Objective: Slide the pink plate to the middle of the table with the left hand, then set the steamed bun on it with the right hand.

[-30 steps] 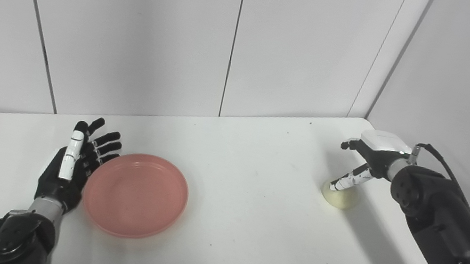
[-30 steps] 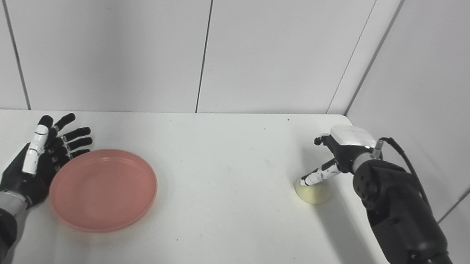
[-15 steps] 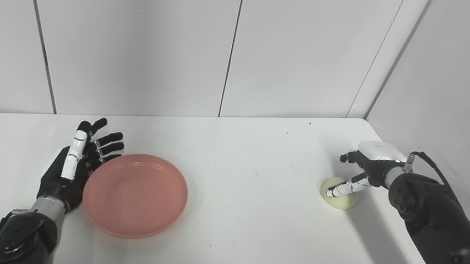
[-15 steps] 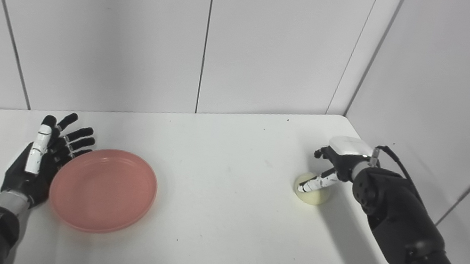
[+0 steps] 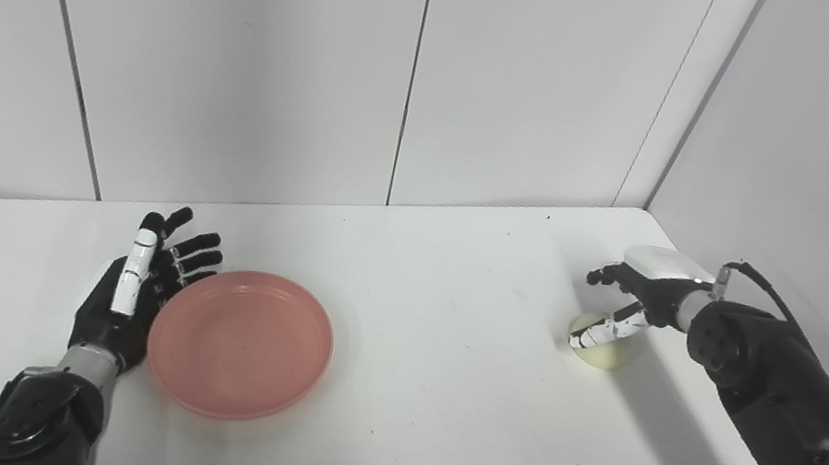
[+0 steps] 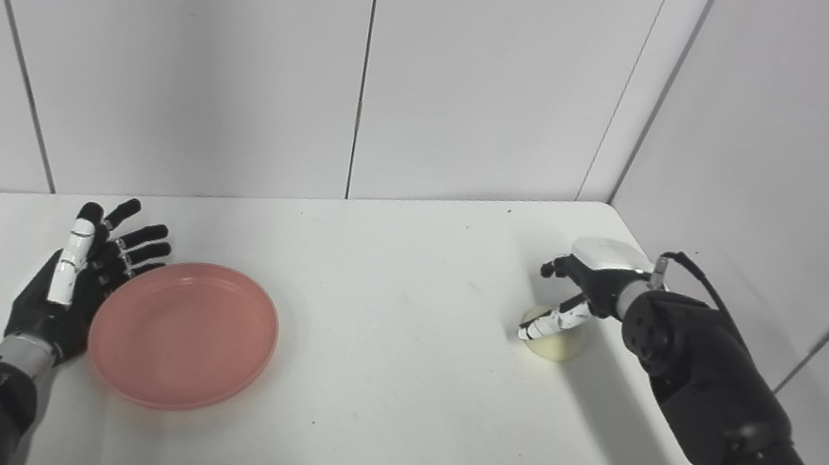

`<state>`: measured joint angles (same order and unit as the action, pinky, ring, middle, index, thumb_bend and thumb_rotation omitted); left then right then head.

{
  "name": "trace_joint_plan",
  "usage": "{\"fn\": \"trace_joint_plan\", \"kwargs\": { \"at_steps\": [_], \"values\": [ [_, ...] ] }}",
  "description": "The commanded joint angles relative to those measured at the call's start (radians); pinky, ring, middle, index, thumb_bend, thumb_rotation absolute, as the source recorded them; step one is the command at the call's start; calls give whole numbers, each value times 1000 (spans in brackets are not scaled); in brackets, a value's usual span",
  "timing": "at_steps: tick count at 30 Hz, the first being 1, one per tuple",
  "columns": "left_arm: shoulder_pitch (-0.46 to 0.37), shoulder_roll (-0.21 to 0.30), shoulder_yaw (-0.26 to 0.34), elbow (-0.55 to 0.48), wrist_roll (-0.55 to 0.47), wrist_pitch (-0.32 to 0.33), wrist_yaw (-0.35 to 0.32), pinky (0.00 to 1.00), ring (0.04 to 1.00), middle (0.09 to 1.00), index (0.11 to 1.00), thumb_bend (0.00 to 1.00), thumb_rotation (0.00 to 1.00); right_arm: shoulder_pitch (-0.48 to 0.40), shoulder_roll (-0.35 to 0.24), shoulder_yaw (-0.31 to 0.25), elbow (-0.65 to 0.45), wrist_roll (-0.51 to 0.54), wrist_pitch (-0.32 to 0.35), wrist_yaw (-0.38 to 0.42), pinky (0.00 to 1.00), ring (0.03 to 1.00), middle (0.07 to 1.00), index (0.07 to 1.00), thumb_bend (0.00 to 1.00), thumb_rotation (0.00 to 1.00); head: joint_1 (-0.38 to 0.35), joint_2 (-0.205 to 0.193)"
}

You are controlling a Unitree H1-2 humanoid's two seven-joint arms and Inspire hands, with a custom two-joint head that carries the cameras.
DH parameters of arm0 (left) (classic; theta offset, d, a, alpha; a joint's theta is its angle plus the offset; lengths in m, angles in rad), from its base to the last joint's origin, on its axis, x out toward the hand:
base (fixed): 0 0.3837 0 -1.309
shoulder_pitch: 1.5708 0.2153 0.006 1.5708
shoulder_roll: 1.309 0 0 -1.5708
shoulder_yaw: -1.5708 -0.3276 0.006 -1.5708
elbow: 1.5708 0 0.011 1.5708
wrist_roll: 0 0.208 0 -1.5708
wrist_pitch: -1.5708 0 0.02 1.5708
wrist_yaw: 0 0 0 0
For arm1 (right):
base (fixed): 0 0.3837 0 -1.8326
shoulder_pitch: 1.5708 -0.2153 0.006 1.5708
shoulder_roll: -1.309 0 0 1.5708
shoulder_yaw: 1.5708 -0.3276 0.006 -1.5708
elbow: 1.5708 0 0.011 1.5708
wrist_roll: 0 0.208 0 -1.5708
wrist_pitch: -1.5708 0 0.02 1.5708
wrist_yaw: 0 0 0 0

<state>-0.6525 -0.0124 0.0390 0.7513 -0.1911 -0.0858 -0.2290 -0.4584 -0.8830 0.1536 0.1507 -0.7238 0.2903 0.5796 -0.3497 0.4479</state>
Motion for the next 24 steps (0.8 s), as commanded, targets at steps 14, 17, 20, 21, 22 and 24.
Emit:
{"fn": "trace_joint_plan", "kwargs": {
  "at_steps": [14,17,20,21,22,24],
  "values": [
    [28,8,-20,45,12,59,-10,724,752,775,906,739,939,-19,-84,9,-66,-43,20,49,632,800,856,803,1000,576,2,12],
    [28,10,-20,45,9,62,-15,719,747,775,906,743,931,-17,-90,14,-65,-58,19,57,636,799,856,808,1000,595,1,13],
    [27,10,-18,50,7,61,-18,717,747,774,907,743,925,-17,-94,21,-61,-79,21,59,631,797,850,805,1000,593,0,14],
    [26,10,-17,52,7,61,-18,714,744,769,902,744,921,-17,-95,24,-58,-84,20,58,628,793,850,807,1000,591,0,14],
    [26,10,-16,52,7,63,-18,714,743,767,901,745,919,-16,-97,25,-55,-87,17,56,626,792,848,807,1000,588,2,15],
    [28,10,-17,47,9,66,-16,715,745,766,905,750,920,-14,-100,28,-52,-92,10,56,631,791,843,809,1000,588,2,15]
  ]
}}
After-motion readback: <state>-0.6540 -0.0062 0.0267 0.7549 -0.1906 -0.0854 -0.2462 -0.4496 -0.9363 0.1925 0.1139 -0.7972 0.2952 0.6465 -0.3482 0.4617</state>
